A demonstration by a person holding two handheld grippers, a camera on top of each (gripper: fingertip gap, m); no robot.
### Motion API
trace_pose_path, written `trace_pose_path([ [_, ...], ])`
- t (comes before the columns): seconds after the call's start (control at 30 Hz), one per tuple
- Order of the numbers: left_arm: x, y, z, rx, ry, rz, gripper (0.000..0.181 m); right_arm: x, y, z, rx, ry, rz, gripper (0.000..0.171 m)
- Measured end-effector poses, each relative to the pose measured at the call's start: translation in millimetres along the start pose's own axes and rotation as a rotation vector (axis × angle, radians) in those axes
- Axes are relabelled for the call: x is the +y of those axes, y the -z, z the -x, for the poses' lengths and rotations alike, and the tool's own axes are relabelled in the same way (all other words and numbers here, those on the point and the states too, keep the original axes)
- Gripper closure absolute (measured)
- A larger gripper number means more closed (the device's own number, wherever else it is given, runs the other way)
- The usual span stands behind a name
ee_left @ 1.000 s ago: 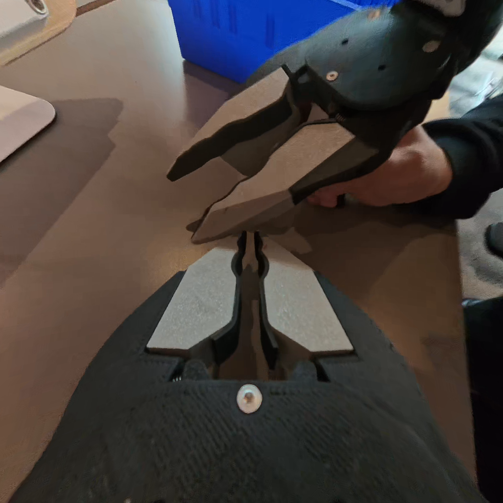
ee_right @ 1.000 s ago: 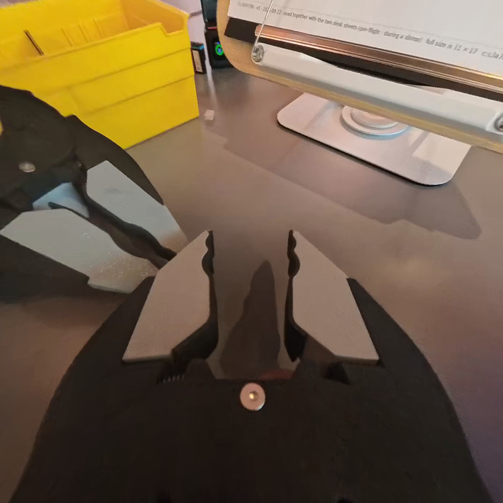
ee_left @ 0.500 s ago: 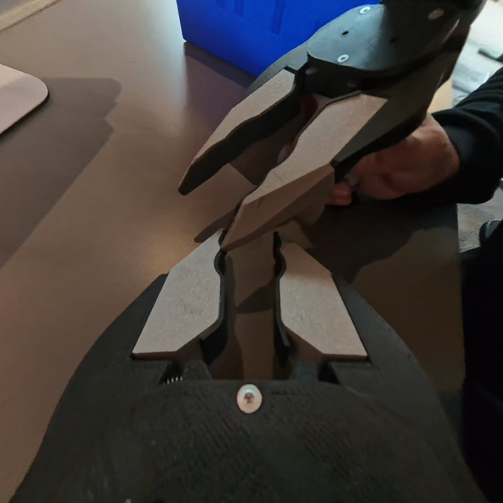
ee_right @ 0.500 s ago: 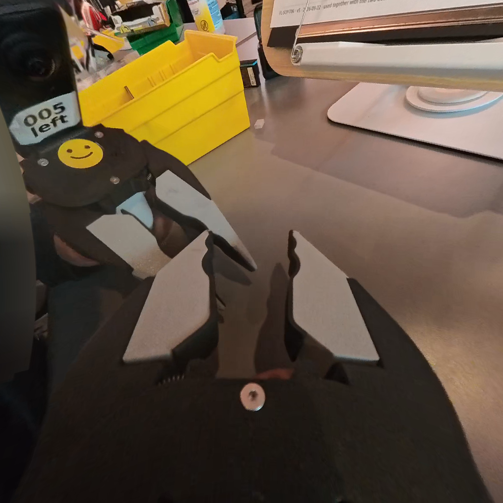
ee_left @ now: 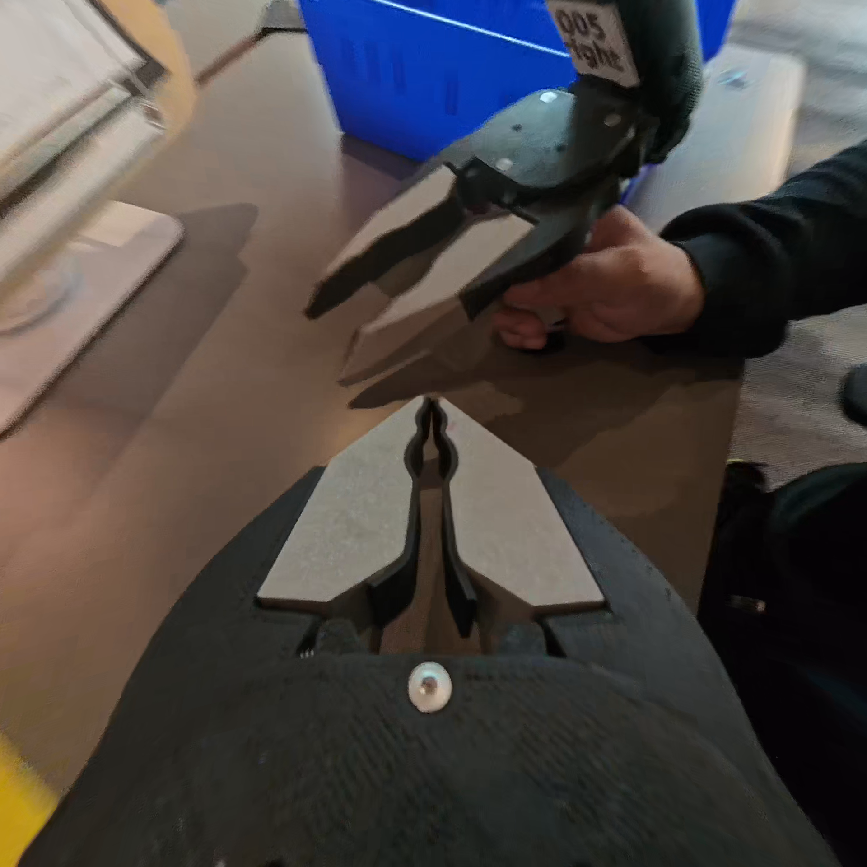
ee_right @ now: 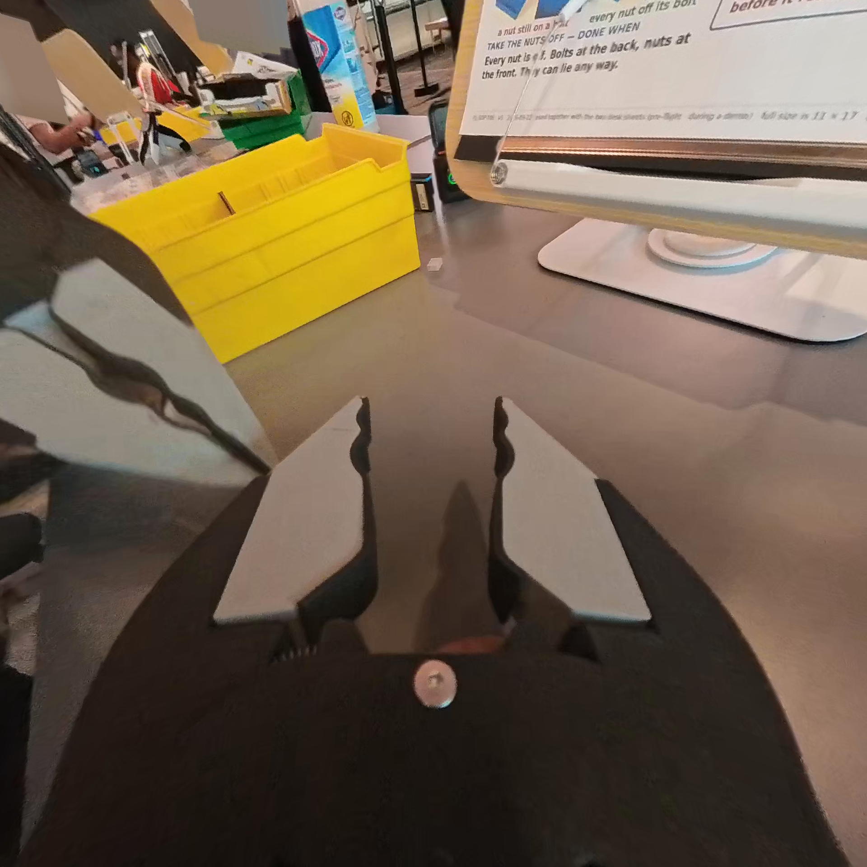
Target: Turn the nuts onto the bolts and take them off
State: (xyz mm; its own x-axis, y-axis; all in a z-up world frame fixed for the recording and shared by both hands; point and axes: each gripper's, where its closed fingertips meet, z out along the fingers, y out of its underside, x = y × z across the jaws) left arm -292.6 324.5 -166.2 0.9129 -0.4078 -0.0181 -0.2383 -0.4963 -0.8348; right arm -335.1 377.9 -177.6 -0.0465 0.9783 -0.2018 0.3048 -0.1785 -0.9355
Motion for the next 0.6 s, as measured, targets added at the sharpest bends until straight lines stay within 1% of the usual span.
trace_pose_path([
  [0.1, -23.1, 57.0, 38.3, -0.146, -0.062, 0.039, 0.178, 2.1, -2.2, 1.6, 0.017, 0.049, 0.020, 0.121],
  [0.13, -29.1, 79.6, 52.4, -0.163, -0.090, 0.059, 0.179, 2.6, -2.6, 1.7, 0.017, 0.050, 0.024, 0.121],
  [0.2, -23.5, 120.1, 84.6, -0.156, -0.168, 0.174, 0.166, 2.4, -2.5, 1.5, 0.009, 0.039, 0.023, 0.121],
  [0.23, -17.7, 136.6, 107.4, -0.168, -0.206, 0.228, 0.166, 1.9, -2.1, 0.8, 0.008, 0.031, 0.018, 0.122],
  [0.3, 4.4, 156.8, 153.1, -0.152, -0.254, 0.340, 0.155, 1.8, -1.9, 0.8, 0.000, 0.021, 0.017, 0.122],
  [0.33, 19.7, 161.9, 172.9, -0.120, -0.247, 0.402, 0.149, 2.1, -2.2, 0.7, -0.001, 0.019, 0.019, 0.122],
  [0.4, 53.0, 164.5, 195.0, 0.018, -0.199, 0.508, 0.137, 2.7, -2.9, 0.5, 0.002, 0.020, 0.024, 0.122],
  [0.47, 83.2, 162.7, 214.0, 0.087, -0.186, 0.617, 0.135, 3.5, -3.6, 0.3, 0.003, 0.020, 0.031, 0.122],
  [0.5, 94.4, 159.8, 219.4, 0.112, -0.222, 0.658, 0.135, 3.5, -3.7, 0.2, 0.002, 0.018, 0.031, 0.123],
  [0.53, 102.5, 156.3, 229.5, 0.093, -0.291, 0.695, 0.134, 3.4, -3.7, -0.3, 0.003, 0.014, 0.031, 0.123],
  [0.57, 107.2, 151.6, 238.1, 0.071, -0.360, 0.721, 0.134, 3.1, -3.8, -1.5, 0.005, 0.007, 0.029, 0.123],
  [0.6, 109.5, 144.6, 239.1, 0.085, -0.399, 0.727, 0.133, 2.6, -3.7, -3.0, 0.008, -0.001, 0.026, 0.123],
])
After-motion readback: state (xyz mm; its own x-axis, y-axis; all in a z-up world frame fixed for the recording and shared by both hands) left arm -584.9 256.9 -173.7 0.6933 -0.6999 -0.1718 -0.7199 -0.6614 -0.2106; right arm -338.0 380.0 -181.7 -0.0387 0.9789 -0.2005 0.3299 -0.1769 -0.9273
